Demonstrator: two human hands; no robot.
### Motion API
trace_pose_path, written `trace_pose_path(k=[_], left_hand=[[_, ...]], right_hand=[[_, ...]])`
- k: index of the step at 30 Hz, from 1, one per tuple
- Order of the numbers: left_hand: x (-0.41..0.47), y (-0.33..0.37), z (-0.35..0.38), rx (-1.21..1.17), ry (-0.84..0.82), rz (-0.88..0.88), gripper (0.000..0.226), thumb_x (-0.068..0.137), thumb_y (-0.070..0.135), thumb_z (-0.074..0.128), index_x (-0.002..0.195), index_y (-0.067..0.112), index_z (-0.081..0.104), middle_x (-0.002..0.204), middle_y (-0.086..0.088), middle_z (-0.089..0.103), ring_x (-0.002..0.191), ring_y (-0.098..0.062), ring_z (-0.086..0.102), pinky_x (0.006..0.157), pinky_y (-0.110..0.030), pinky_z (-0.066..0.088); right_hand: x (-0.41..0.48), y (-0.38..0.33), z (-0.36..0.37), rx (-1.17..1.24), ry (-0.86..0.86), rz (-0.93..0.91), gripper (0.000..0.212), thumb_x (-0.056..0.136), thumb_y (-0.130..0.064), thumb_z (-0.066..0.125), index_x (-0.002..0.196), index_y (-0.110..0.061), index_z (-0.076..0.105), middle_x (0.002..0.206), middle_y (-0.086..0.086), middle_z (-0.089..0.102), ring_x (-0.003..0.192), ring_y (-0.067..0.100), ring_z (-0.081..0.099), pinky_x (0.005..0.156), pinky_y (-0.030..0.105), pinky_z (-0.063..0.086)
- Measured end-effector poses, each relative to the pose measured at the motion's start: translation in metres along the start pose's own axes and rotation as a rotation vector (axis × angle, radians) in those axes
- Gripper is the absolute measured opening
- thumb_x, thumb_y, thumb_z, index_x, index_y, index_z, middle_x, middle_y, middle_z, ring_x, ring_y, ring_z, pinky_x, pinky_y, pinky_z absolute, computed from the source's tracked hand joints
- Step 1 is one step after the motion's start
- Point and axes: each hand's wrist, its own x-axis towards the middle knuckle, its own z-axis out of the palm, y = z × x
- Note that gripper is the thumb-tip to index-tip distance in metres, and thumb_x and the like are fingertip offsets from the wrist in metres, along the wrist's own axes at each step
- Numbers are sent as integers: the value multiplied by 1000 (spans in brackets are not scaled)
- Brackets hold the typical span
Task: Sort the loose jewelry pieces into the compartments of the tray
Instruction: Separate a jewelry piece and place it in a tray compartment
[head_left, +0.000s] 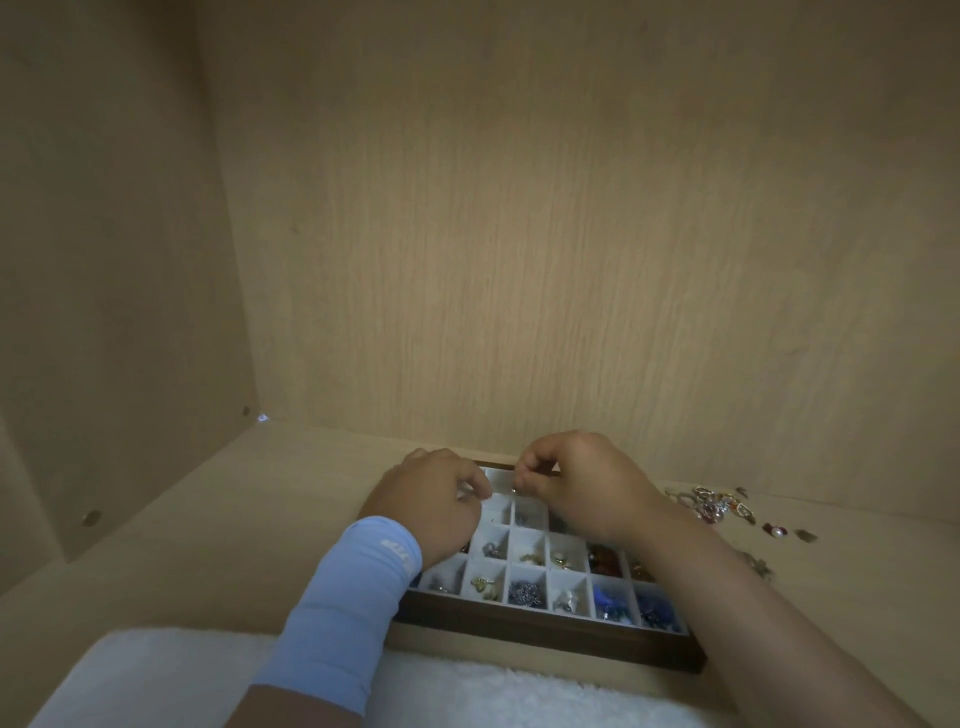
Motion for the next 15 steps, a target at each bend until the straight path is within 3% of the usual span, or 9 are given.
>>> trace_pose_path(k=[9,12,15], left_hand=[[-2,0,-5,4,68,-6,29,89,18,51,104,36,66,116,11,61,114,-13,51,100,-30,42],[-2,2,-3,18,68,8,29,88,18,51,108,35,65,117,11,62,116,-13,48,101,-32,41],[-2,5,-1,20,67,26,32,88,16,50,112,34,64,117,11,62,117,-13,47,101,-32,41]], right_hand=[[10,-22,17,-367,-76,-186,14,92,-32,66,97,-29,78,86,-11,60,77,10,57,68,29,49],[11,-25,19,-359,-72,-181,14,90,-31,69,100,-30,78,92,-8,65,80,11,59,71,31,52],[8,-22,13,-280,-69,-145,13,88,-33,72,99,-30,77,89,-13,63,78,6,57,69,25,48]])
